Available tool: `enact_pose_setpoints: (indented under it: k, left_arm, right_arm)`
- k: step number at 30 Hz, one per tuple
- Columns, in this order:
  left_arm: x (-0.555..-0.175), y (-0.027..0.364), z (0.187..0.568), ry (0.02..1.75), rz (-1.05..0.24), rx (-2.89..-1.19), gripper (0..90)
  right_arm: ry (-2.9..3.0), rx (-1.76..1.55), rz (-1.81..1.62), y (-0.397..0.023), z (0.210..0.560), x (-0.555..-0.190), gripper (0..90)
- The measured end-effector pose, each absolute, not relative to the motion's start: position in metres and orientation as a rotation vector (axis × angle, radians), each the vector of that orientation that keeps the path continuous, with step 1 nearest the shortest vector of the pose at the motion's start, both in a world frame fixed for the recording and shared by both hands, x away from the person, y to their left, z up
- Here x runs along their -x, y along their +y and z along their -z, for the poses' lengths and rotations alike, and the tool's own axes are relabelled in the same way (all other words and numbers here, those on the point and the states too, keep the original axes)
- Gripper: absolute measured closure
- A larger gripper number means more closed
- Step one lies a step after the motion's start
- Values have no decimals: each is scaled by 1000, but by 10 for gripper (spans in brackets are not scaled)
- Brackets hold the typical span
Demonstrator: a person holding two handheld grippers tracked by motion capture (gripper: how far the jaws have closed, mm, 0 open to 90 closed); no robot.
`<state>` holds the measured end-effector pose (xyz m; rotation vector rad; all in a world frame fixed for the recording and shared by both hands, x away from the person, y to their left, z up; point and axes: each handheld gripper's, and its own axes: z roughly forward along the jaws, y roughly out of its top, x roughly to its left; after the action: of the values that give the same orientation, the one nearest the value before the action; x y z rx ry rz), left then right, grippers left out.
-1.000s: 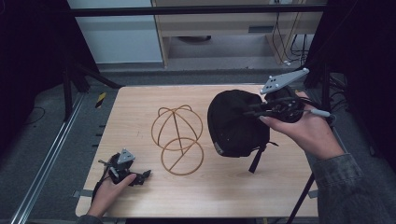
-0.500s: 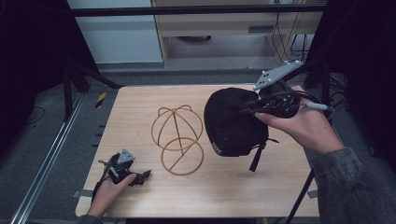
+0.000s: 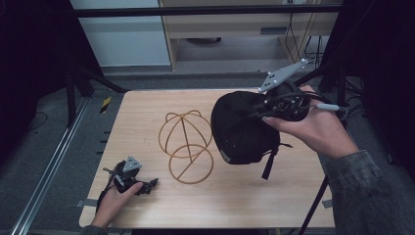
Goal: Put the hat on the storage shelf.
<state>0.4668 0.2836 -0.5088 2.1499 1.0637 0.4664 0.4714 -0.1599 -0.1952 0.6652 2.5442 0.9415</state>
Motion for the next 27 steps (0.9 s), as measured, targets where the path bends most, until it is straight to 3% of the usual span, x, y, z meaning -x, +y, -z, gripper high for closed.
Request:
enact_pose_setpoints:
  k: [27]
  left_arm:
    - [-467,283,509,1066,-466,-2147,0]
  right_arm:
    - [2590,-552,-772,-108,168,-478,730]
